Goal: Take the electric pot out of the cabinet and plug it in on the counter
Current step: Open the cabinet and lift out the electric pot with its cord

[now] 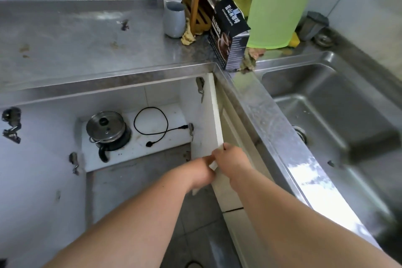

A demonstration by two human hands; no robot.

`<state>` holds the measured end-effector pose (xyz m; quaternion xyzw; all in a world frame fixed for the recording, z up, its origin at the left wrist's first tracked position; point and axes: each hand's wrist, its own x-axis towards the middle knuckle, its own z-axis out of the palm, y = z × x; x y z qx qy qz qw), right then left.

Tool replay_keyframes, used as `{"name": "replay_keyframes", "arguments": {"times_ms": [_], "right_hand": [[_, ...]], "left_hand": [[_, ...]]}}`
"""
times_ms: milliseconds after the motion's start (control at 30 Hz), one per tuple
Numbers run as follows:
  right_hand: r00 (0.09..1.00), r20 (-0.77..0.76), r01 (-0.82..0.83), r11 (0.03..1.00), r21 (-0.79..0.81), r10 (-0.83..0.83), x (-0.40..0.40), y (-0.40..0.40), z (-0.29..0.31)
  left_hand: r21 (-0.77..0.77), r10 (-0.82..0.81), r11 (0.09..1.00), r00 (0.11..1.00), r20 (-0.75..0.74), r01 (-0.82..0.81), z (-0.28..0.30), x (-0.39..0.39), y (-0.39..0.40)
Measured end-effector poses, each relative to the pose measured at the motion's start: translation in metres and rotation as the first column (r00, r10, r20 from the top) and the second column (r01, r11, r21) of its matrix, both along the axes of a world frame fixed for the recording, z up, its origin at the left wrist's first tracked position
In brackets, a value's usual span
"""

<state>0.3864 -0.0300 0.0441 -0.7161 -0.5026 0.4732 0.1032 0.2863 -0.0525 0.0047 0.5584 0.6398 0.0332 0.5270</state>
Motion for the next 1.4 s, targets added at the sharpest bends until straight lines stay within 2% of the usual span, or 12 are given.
{"name": "replay_keyframes", "arguments": {"times_ms": [100, 200, 267, 433, 600, 700, 833, 1033, 1200, 1400], "right_hand": [[0.999, 0.022, 0.033, 0.999, 0.024, -0.033, 0.016, 0.003, 0.001], [0.993, 0.119, -0.01, 1.0, 0.002, 0.01, 0.025, 0.008, 0.003], [0.991, 0.132, -0.008, 1.0, 0.008, 0.007, 0.031, 0.011, 0.001], [0.995, 0.092, 0.046, 0.999, 0.011, -0.047, 0.038, 0.011, 0.003], [0.996, 0.087, -0.019, 1.0, 0.014, 0.018, 0.036, 0.004, 0.013], [0.997, 0.007, -0.071, 0.996, 0.06, 0.071, 0.025, -0.004, 0.026], [0.987, -0.043, -0.151, 0.986, 0.073, 0.154, -0.001, -0.003, 0.039], [0.964, -0.082, -0.249, 0.966, 0.064, 0.253, -0.062, 0.002, 0.036], [0.959, -0.066, -0.274, 0.962, 0.014, 0.274, -0.123, 0.011, 0.019], [0.939, 0.039, -0.341, 0.94, -0.035, 0.342, -0.202, 0.033, -0.017]], "left_hand": [[-0.014, 0.042, 0.999, 0.997, 0.062, -0.041, 0.004, 0.017, 0.006], [-0.008, 0.04, 0.999, 0.995, 0.092, -0.04, 0.008, 0.027, 0.012], [-0.003, 0.036, 0.999, 0.994, 0.102, -0.035, 0.011, 0.036, 0.016], [0.048, -0.051, 0.998, 0.997, 0.049, 0.049, 0.013, 0.051, 0.022], [0.054, -0.099, 0.994, 0.995, -0.019, 0.1, 0.015, 0.046, 0.022], [0.05, -0.006, 0.999, 0.998, -0.056, 0.009, 0.013, 0.02, 0.016], [0.037, 0.177, 0.983, 0.983, 0.041, -0.179, 0.018, -0.023, 0.001], [0.083, 0.484, 0.871, 0.875, 0.016, -0.484, 0.015, -0.111, -0.029], [0.062, 0.596, 0.801, 0.803, 0.008, -0.596, -0.004, -0.188, -0.04], [0.028, 0.669, 0.743, 0.744, 0.003, -0.668, -0.038, -0.273, -0.035]]}}
